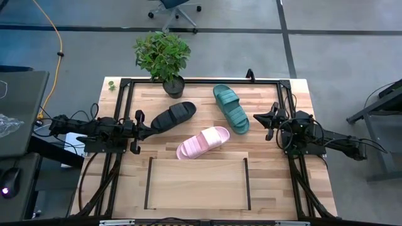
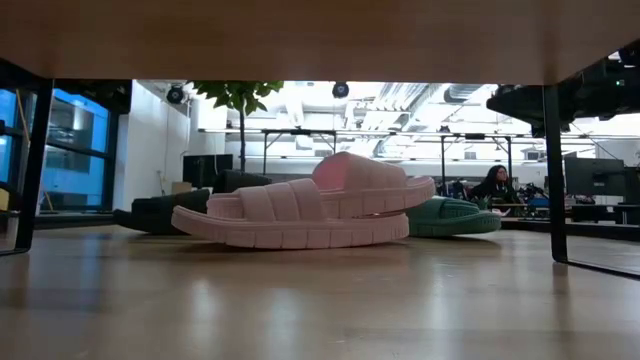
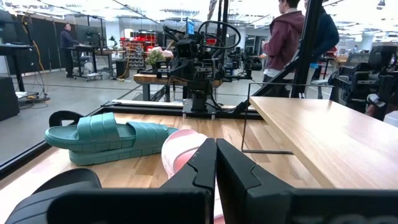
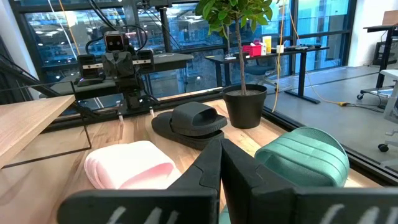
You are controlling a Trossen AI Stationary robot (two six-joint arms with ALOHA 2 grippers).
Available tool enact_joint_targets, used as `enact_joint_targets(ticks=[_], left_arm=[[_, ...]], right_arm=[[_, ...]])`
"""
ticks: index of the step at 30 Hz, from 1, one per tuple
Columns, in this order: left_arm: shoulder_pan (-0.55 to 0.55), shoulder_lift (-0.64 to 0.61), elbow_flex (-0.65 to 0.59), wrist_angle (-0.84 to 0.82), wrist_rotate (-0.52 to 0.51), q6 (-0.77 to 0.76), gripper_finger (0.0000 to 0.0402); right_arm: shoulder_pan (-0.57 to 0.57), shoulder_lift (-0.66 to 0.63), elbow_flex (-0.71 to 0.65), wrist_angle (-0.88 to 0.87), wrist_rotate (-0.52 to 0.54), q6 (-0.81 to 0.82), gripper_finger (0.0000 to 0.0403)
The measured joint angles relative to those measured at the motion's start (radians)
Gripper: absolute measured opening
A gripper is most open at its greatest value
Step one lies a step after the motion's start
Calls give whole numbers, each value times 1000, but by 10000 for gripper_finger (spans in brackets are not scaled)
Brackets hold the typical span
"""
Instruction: Pick and place slides into the shelf
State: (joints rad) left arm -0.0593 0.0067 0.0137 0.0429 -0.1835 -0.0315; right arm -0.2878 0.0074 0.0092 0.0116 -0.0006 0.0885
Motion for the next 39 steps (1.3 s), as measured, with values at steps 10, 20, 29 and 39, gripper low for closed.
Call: enact_joint_targets(ticks=[10, 20, 29, 39], left_arm=[[0, 0, 0, 0, 0, 0, 1], [0, 0, 0, 27, -38, -20, 1], [0, 0, 0, 72, -37, -186, 1], [0, 0, 0, 89, -39, -225, 1]], right_arm=[[0, 0, 0, 1, 0, 14, 0], [0, -1, 0, 18, 3, 383, 0], [0, -1, 0, 21, 22, 790, 0], [0, -1, 0, 23, 22, 993, 0]])
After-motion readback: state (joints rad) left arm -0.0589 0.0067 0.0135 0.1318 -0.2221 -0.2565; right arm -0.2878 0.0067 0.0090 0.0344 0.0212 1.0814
